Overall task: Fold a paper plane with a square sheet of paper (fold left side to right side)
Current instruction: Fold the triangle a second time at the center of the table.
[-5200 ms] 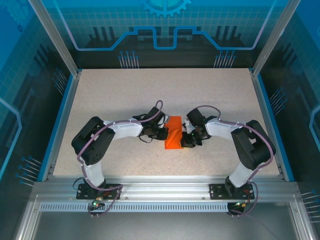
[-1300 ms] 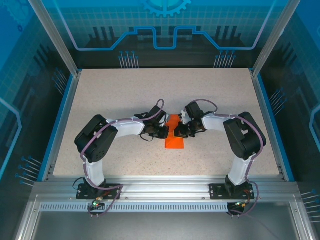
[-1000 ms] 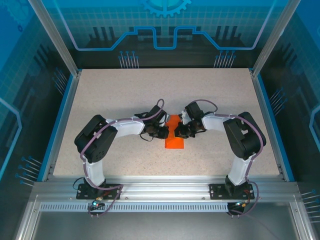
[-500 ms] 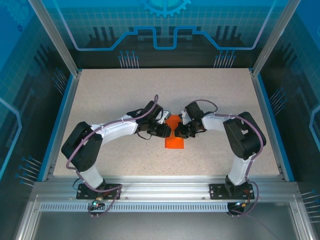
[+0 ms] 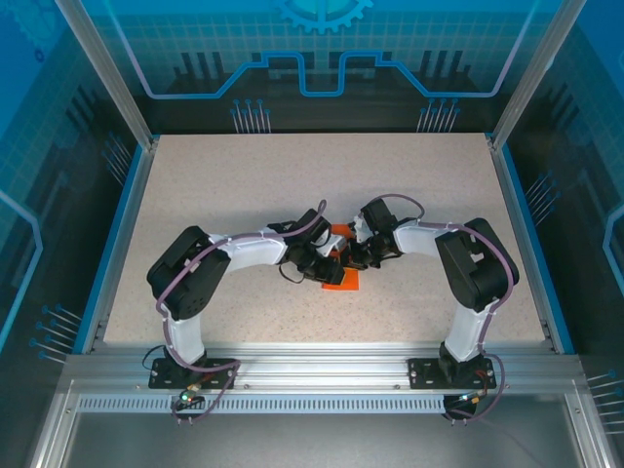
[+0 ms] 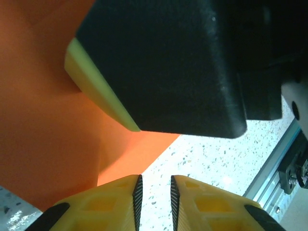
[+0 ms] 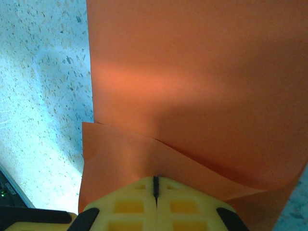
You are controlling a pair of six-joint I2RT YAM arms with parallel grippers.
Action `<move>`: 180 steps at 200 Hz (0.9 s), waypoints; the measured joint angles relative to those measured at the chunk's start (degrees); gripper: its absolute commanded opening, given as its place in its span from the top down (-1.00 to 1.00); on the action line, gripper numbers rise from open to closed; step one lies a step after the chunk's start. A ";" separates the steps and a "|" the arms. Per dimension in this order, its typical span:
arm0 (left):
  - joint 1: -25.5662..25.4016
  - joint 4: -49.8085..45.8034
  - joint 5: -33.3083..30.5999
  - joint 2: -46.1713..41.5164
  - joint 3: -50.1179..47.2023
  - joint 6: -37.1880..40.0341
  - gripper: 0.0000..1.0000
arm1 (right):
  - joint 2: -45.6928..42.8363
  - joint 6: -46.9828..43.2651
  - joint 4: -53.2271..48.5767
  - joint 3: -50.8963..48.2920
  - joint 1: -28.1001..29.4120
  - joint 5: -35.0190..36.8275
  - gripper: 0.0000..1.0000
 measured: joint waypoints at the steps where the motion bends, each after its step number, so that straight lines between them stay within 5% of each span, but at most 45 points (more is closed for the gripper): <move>1: 0.00 0.00 -0.02 0.00 0.02 0.00 0.50 | 0.00 0.00 0.00 0.00 0.00 0.00 0.99; 180: 0.04 -0.04 -7.65 1.16 0.09 -0.04 0.55 | 0.00 -0.04 -0.11 0.00 0.00 0.20 0.99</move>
